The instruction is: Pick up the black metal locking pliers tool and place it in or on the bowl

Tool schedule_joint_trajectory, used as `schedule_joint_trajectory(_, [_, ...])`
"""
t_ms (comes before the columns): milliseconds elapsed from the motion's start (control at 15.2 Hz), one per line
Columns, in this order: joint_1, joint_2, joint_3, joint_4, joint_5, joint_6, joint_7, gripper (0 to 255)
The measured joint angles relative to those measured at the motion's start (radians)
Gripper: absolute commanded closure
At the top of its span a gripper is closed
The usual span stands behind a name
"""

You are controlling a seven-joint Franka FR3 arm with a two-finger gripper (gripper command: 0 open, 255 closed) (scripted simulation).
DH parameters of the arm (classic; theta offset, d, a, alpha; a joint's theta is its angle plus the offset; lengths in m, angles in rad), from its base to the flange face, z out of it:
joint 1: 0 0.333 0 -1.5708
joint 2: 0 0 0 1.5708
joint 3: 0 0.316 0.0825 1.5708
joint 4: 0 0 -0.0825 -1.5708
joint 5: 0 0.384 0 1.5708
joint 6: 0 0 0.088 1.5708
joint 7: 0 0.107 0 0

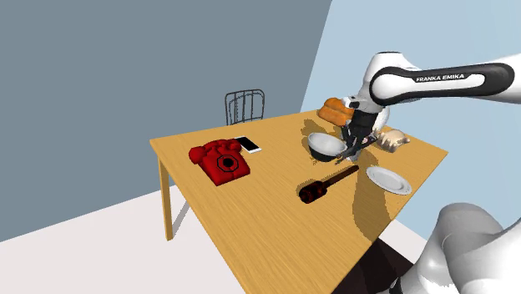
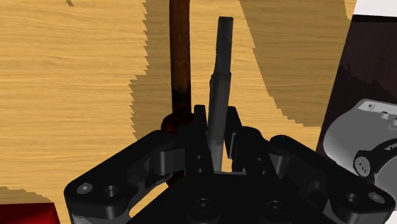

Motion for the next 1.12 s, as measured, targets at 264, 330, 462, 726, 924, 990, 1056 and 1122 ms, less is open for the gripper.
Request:
schedule_joint_trajectory(264, [0.047, 0.156, -0.1, 0.134, 0.069, 0.025, -0.106, 255])
schedule_joint_trajectory(330, [0.065, 0.208, -0.125, 0.172, 0.1, 0.033, -0.132, 255])
schedule_joint_trajectory(462, [0.085, 0.319, -0.189, 0.264, 0.176, 0.036, -0.217, 255])
schedule_joint_trajectory(726, [0.062, 0.581, -0.268, 0.455, 0.387, 0.018, -0.404, 255])
schedule_joint_trajectory(924, [-0.027, 0.744, -0.258, 0.596, 0.522, -0.024, -0.511, 255])
schedule_joint_trajectory(990, [-0.066, 0.799, -0.246, 0.648, 0.564, -0.04, -0.54, 255])
schedule_joint_trajectory(1056, [-0.111, 0.856, -0.231, 0.714, 0.605, -0.065, -0.567, 255])
schedule_joint_trajectory(1122, [-0.16, 0.911, -0.214, 0.782, 0.642, -0.091, -0.59, 255])
